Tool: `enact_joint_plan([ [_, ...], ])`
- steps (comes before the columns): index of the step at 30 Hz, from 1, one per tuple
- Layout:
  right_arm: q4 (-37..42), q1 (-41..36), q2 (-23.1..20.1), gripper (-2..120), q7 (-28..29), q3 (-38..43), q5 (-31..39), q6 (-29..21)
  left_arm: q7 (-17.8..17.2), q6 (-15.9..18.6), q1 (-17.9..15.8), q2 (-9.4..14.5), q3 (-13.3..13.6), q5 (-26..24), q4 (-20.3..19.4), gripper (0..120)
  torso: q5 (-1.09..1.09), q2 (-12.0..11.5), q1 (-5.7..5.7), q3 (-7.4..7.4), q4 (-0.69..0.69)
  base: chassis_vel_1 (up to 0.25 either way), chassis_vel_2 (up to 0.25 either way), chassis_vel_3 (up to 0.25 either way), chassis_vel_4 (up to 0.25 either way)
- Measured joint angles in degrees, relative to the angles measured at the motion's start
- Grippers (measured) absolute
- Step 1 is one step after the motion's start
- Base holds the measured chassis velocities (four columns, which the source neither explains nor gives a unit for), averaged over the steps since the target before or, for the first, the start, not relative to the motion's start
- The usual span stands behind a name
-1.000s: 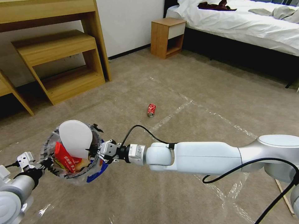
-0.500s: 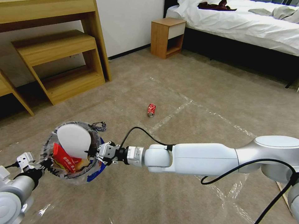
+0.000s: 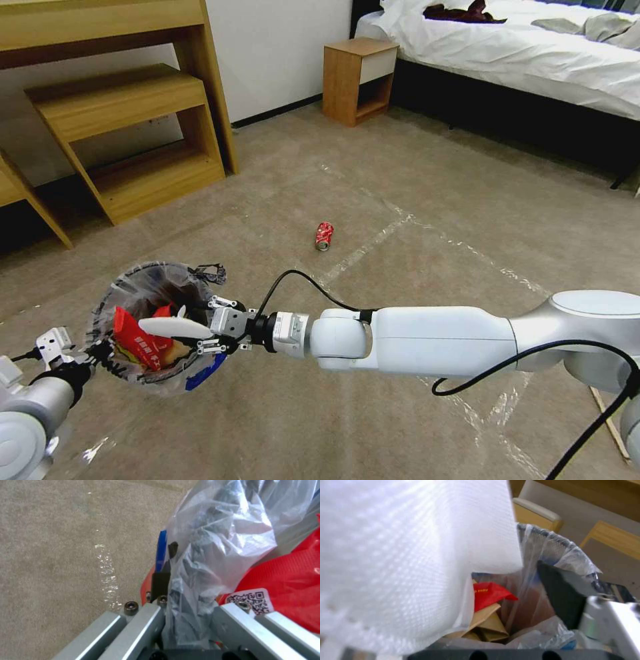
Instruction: Pick up the trash bin and place the garbage on the floor into it.
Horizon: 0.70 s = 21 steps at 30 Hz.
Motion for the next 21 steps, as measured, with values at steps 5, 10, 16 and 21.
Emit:
enact_joint_plan([
  [5,0.02,0.16,0.23,97,0.35,0.43,0.12,0.0,0.03,0.0,-0.01,-0.18,0.11,0.08,0.0,0,0.0,0.0,0.0,0.0,0.0,0.0,0.0,0.0,0.0],
  [10,0.09,0.16,0.19,99,0.55,0.69,0.15,0.0,0.05,0.0,-0.01,-0.26,0.2,0.2,0.0,0,0.0,-0.01,0.0,0.0,0.0,0.0,0.0,0.0,0.0],
  [16,0.64,0.46,-0.35,100,0.63,0.95,0.31,0.07,0.05,0.0,-0.41,-0.11,0.23,0.1,0.25,0,0.0,-0.01,0.0,0.0,0.0,0.0,0.0,0.0,0.0],
  [21,1.06,0.47,-0.07,100,0.92,0.47,0.52,0.09,-0.01,0.0,-0.43,-0.06,0.3,0.07,0.17,0,0.0,-0.01,0.0,0.0,0.0,0.0,0.0,0.0,0.0],
])
